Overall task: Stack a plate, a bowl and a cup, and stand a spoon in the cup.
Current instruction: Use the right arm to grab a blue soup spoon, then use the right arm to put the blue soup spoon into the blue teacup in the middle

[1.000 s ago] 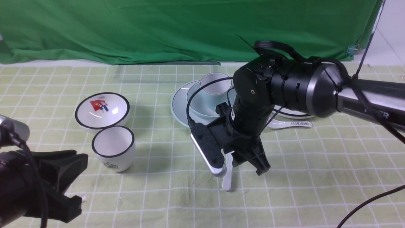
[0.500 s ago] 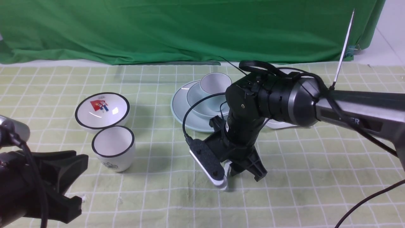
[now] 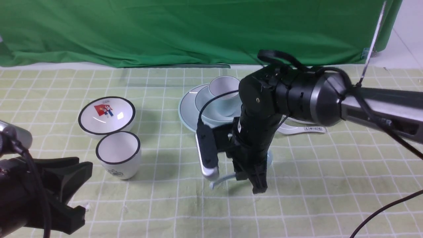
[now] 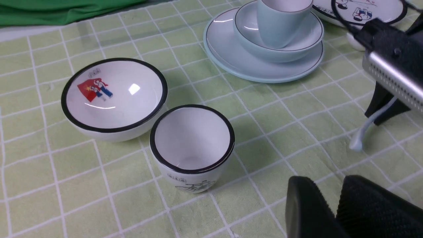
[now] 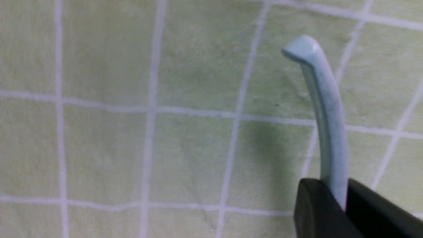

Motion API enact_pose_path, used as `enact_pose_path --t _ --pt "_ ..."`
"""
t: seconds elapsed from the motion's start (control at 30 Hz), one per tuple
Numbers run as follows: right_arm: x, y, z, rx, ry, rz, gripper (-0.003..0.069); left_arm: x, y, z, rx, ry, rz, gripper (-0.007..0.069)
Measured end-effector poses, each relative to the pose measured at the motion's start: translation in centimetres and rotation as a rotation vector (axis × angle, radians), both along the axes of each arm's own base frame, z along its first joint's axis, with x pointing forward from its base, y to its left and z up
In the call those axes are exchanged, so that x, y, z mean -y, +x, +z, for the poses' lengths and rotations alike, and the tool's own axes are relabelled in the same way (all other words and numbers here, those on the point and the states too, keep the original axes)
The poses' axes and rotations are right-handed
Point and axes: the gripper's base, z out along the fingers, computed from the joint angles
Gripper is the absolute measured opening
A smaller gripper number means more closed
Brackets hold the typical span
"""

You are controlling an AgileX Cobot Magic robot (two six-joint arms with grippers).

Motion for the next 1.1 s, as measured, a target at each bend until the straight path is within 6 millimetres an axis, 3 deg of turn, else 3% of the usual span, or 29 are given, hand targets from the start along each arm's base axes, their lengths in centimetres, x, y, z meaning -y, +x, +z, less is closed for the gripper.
enact_pose_path --t 0.07,0.2,0.3,0.4,0.5,0.8,1.03,1.1 --pt "-0.2 0.2 1.5 0.007 0.075 -0.081 0.0079 0.0 0.0 0.0 0.0 0.001 0.0 0.0118" --pt "-1.1 1.5 5.1 0.026 0.42 -0.29 0.0079 0.0 0.0 0.1 0.01 -0.003 0.001 0.0119" --pt "-0.8 3.9 7.0 0.086 0.695 -0.494 0.0079 0.0 0.1 0.2 0.024 -0.008 0.003 0.0122" --pt "0.1 6.1 7.8 0.166 0.87 -0.678 0.0079 0.0 0.1 0.2 0.027 -0.008 0.003 0.0127" --pt "0.8 8.1 7.4 0.258 0.996 -0.858 0.0079 0.0 0.1 0.2 0.028 -0.009 0.003 0.0129" --pt "0.6 9.9 3.2 0.267 0.997 -0.988 0.0084 0.0 0.1 0.2 0.028 -0.008 0.003 0.0135" --pt "0.7 9.9 3.5 0.274 1.008 -0.993 0.0253 0.0 0.1 0.2 0.028 -0.008 0.003 0.0138" --pt "1.2 9.6 5.1 0.273 1.03 -0.982 0.0277 0.0 0.1 0.2 0.028 -0.008 0.003 0.0138"
